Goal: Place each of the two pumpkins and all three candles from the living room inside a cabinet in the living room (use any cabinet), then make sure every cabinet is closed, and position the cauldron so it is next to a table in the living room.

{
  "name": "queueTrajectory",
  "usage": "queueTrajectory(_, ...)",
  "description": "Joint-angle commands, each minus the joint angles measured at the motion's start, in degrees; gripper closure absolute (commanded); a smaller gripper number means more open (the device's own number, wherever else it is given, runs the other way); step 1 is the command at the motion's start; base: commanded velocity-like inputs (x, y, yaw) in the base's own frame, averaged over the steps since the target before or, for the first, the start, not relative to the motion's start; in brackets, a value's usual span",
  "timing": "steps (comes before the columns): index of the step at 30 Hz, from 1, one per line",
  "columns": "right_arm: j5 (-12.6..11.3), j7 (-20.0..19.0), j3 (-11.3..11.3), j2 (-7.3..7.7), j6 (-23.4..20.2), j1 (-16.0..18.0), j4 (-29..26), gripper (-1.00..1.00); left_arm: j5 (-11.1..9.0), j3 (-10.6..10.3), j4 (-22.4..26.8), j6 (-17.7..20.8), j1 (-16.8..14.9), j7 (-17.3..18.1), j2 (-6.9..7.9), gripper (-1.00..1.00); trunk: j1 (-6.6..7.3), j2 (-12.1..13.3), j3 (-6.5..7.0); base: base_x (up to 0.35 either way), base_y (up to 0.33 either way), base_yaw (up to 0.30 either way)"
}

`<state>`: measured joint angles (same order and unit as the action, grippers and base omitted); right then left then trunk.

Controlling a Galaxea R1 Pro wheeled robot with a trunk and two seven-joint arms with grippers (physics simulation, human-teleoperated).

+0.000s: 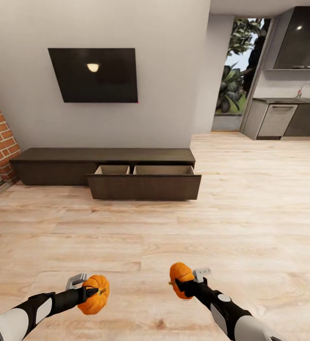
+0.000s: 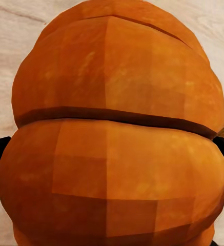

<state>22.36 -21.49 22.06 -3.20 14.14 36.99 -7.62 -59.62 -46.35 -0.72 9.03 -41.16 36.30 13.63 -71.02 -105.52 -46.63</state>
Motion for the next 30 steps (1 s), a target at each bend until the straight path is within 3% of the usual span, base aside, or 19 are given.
queueTrajectory(1,-0.1,0.0,0.1,0.02,0.0,0.0,0.0,1.00,-0.1,0.3,0.0,0.0,0.0,0.0,0.00,1.00,0.00,0.0,0.01,0.326,0.088,0.000)
queueTrajectory(30,-0.1,0.0,0.1,0.22,0.0,0.0,0.0,1.00,-0.1,0.3,0.0,0.0,0.0,0.0,-0.09,1.00,0.00,0.0,0.09,0.326,0.077,-0.054)
